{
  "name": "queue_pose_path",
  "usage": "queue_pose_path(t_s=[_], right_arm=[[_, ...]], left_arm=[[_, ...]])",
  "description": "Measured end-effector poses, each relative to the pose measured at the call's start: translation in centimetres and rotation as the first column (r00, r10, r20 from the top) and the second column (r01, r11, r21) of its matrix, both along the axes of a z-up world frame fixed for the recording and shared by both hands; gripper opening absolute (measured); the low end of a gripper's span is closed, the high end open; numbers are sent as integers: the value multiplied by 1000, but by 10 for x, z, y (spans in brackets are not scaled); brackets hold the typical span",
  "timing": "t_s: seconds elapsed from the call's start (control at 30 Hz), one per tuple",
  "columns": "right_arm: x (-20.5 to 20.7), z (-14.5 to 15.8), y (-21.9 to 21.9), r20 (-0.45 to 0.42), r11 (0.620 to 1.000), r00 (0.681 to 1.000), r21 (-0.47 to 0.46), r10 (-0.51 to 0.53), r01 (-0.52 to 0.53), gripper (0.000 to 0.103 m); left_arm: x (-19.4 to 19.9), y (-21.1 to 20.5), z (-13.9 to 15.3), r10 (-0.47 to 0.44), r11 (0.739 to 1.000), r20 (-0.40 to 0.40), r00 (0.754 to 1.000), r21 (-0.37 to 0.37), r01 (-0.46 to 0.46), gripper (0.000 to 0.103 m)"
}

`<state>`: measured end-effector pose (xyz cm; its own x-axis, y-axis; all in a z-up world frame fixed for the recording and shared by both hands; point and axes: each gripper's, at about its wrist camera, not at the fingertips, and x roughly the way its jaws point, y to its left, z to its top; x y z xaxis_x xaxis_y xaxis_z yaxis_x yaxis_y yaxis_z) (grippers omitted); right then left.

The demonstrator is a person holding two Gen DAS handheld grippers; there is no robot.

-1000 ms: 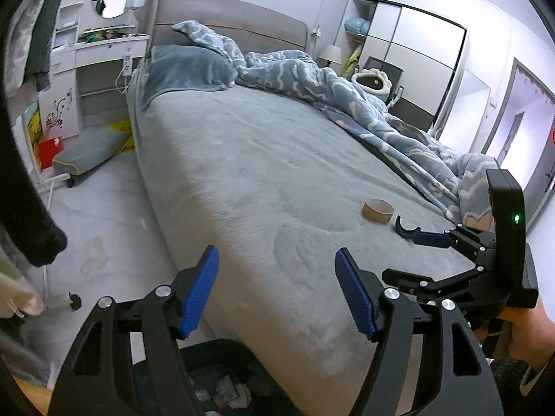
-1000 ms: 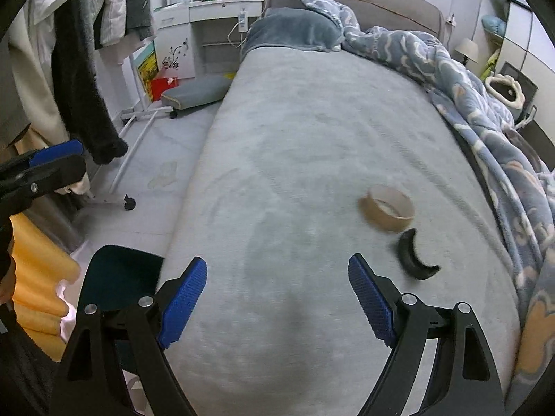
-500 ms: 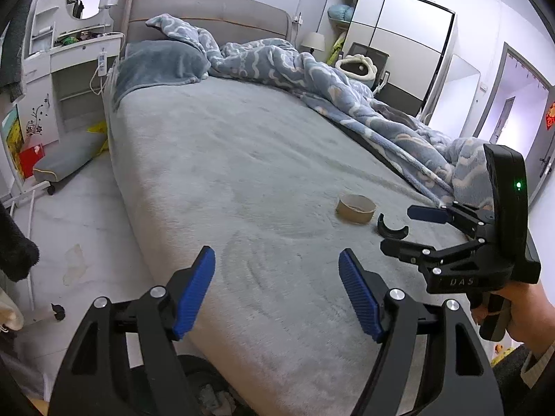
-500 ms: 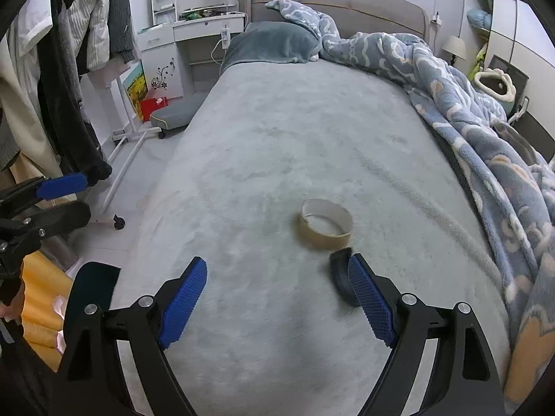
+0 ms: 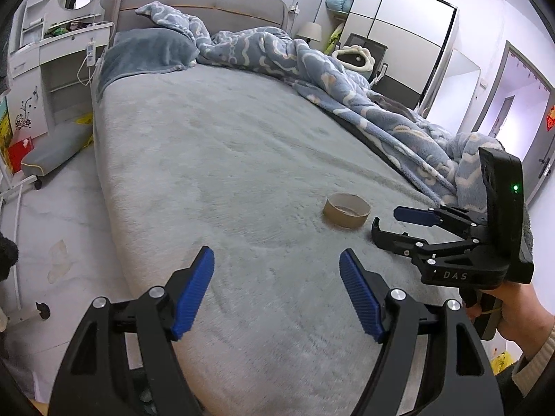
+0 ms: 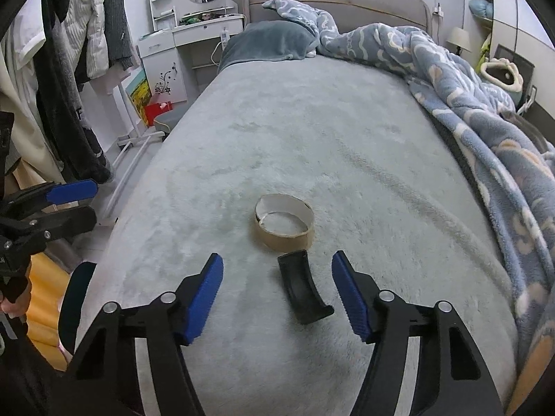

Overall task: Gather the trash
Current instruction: 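Close the right tool on the black C-shaped piece, then close the left tool on the cardboard tape roll rim while the right tool holds the curved piece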

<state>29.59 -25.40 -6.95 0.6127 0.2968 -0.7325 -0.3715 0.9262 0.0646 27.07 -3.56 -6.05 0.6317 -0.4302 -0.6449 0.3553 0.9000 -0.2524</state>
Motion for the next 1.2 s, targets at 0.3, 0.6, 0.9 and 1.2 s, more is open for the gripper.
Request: queue_pose_path(t_s=[0.3,0.6,0.9,1.2], right_arm=[[9,-14,-8,-17,998,999,27,48,-48,47],[18,-19,-6,-28,997,997,28,72,-71,32],[17,-21,-23,-42,996,998,82,49,-45,20],[12,-12,-61,-40,987,999,153,-33,39,20]], left_arm=[[15,-27,-7,-23,1000,-9,1000,4,23,77],[25,-52,-10,-42,999,-7,999,-10,42,77],[38,-75,-19,-47,999,-24,999,-15,47,78],[53,-106,-26,-61,998,-18,998,-3,61,78]])
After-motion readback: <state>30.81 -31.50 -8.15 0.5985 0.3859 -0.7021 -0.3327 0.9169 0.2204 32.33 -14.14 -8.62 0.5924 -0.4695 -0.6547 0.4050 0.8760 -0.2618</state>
